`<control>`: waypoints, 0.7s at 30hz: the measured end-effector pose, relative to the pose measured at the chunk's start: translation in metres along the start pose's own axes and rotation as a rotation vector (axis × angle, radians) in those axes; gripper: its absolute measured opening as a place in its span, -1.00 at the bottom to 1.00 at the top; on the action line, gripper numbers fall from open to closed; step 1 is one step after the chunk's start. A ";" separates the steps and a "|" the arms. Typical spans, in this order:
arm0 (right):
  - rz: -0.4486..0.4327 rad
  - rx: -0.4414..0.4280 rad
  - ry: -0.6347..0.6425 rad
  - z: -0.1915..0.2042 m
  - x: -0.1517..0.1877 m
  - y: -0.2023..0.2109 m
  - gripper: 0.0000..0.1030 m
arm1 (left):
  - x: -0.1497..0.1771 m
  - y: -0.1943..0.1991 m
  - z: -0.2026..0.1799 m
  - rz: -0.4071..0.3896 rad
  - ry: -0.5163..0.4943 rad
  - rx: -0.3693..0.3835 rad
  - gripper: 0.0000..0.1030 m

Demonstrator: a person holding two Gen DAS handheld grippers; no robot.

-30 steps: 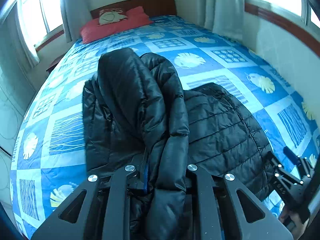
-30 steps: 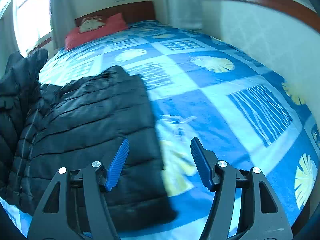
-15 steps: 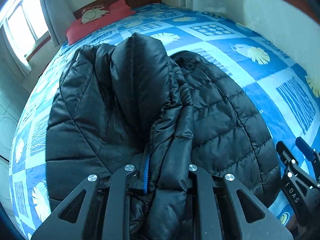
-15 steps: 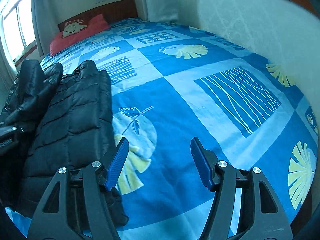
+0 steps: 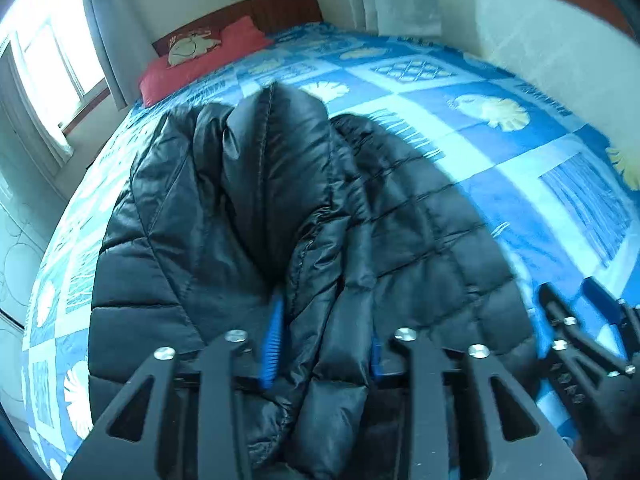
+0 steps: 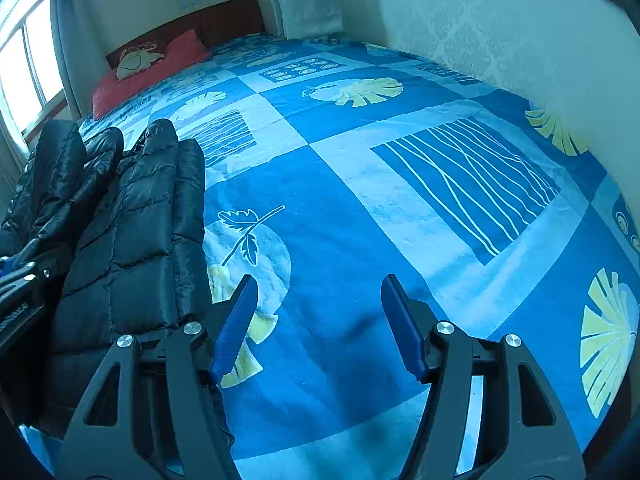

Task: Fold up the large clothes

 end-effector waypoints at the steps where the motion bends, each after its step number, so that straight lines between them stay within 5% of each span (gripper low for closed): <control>1: -0.001 0.004 0.001 -0.001 0.000 0.001 0.24 | -0.002 0.004 -0.004 -0.009 0.007 0.018 -0.16; 5: -0.010 0.017 0.000 -0.005 -0.003 0.005 0.24 | -0.013 0.030 -0.019 -0.051 0.033 0.102 0.10; 12: -0.036 0.036 0.008 -0.007 -0.012 0.016 0.24 | -0.026 0.075 -0.029 -0.095 0.060 0.268 0.11; 21: -0.093 0.013 0.063 0.023 -0.025 0.048 0.24 | -0.025 0.110 0.043 -0.188 0.135 0.214 0.11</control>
Point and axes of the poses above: each gripper's, at about its wrist camera, not at the fingertips, and y roughly against the way its jaws point, z to its left, x to its underside, the point moved 7 cm from there along -y, roughly the way its jaws point, and after that the axes turned 14 degrees about x, right-handed, at the moved point
